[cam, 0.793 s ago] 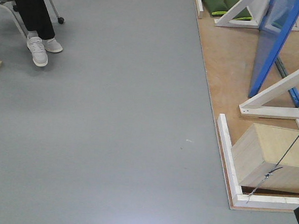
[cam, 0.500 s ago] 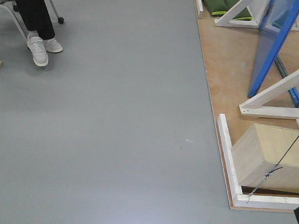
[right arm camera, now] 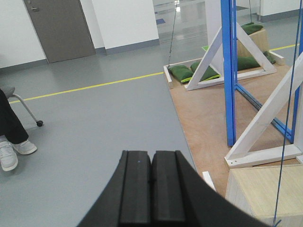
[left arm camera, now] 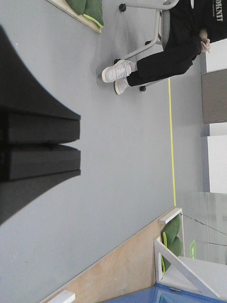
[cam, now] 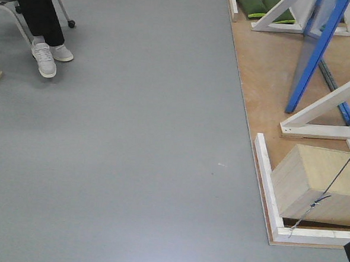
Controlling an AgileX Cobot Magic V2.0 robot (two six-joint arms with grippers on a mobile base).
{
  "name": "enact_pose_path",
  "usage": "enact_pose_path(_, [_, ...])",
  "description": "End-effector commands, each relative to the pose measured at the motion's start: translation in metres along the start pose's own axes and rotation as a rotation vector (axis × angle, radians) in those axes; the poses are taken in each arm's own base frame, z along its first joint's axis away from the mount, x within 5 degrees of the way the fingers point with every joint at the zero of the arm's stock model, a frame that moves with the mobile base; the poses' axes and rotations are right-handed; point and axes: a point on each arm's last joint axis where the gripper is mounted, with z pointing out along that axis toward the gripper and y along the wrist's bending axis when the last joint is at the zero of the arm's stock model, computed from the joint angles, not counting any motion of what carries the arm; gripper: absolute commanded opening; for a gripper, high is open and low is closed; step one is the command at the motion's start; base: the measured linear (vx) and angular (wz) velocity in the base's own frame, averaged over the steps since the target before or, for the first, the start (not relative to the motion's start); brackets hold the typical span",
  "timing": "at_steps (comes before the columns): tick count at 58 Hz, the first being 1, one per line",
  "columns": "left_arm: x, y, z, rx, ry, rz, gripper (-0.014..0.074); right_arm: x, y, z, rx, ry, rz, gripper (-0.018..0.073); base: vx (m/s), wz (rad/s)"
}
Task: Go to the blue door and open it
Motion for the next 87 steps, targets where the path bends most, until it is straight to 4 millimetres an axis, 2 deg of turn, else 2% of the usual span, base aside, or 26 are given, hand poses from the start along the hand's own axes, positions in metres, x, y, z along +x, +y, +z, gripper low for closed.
enact_pose_path(1, [-0.0166,-0.0001,-0.004,0.007,-0.123,-0.008,0.0073,-0.0074,0.0006,-0.0009,-0.006,-0.093,-0.013,0.0012,0.0,0.0])
enact_pose_path(39, [-0.0166,-0.0001,-0.004,0.007,-0.123,-0.008,0.0073,-0.0074,0.0006,-0.0009,-0.006,-0.093,-0.013,0.0012,0.06,-0.02])
enact_pose_path(87, [-0.0166,-0.0001,-0.004,0.007,-0.123,-0.008,0.0073,-0.0074,0.0006,-0.0009,-0.006,-0.093,-0.013,0.0012,0.25,-0.04])
